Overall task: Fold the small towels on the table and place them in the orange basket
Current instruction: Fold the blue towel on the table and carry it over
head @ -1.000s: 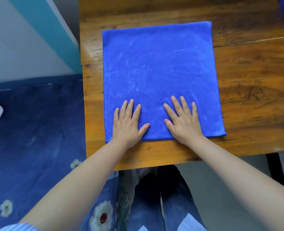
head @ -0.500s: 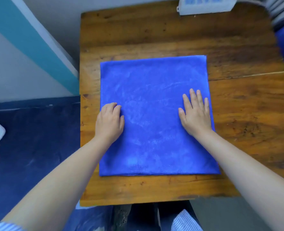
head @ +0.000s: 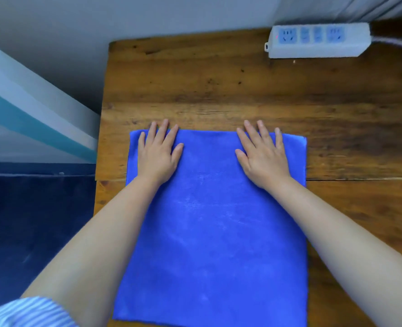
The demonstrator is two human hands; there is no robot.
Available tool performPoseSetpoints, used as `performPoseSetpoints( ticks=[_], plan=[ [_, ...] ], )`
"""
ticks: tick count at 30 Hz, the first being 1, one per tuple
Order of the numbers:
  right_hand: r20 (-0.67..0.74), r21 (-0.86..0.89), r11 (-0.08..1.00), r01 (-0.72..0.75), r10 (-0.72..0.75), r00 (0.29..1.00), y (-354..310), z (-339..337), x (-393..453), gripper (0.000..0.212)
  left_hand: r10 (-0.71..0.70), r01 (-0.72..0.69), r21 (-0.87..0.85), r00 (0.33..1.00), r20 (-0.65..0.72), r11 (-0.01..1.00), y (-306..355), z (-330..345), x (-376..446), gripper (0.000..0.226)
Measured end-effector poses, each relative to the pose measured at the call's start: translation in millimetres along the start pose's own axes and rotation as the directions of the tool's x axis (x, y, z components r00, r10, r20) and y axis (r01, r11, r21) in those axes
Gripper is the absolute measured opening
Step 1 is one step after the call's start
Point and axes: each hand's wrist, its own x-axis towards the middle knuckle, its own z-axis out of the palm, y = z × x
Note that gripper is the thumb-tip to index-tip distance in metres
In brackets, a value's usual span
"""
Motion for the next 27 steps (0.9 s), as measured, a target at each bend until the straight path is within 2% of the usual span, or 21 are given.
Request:
performPoseSetpoints(
  ticks=[3,7,9,12,16,18,21,23,27],
  plan=[
    [-0.057,0.023,0.997,-0.072,0.074,0.996,27,-6,-1,0.068,-0.065,0.065,-0.008,0.998,-0.023,0.998,-21,-4,10,0.05],
    [-0.196,0.243,0.969,-0.051,0.1,0.976,41,-10,-5,0.059,-0.117,0.101,-0.124,0.985,-0.125,0.987,-27,-8,11,0.049],
    [-0.268,0.275,0.956,-0.098,0.174,0.948,40,-9,-7,0.051,-0.105,0.092,-0.085,0.98,-0.168,0.992,-23,-11,11,0.051],
    [-0.221,0.23,0.953,-0.199,0.25,0.943,33,-17,-7,0.042,-0.095,0.1,0.034,0.987,-0.133,0.994,-19,-18,13,0.037],
    [-0.134,0.044,0.971,-0.236,0.24,0.962,32,-35,-6,0.017,-0.056,0.061,0.136,0.998,-0.04,0.989,-19,-34,14,0.026],
    [-0.164,-0.003,0.978,-0.207,0.204,0.965,31,-40,-15,0.014,-0.039,0.042,0.195,0.999,-0.02,0.98,-22,-40,6,0.021],
    [-0.271,-0.002,0.985,-0.172,0.165,0.948,25,-40,-46,0.011,-0.012,0.02,0.164,0.999,-0.045,0.986,-27,-48,-23,0.018],
    [-0.295,-0.008,0.987,-0.162,0.153,0.943,17,-35,-73,0.006,0.022,-0.013,0.172,0.999,-0.049,0.985,-32,-46,-51,0.02],
    [-0.327,0.012,0.989,-0.15,0.145,0.934,-3,-14,-132,0.01,0.166,-0.152,0.134,0.98,-0.105,0.979,-58,-28,-109,0.016]
  ],
)
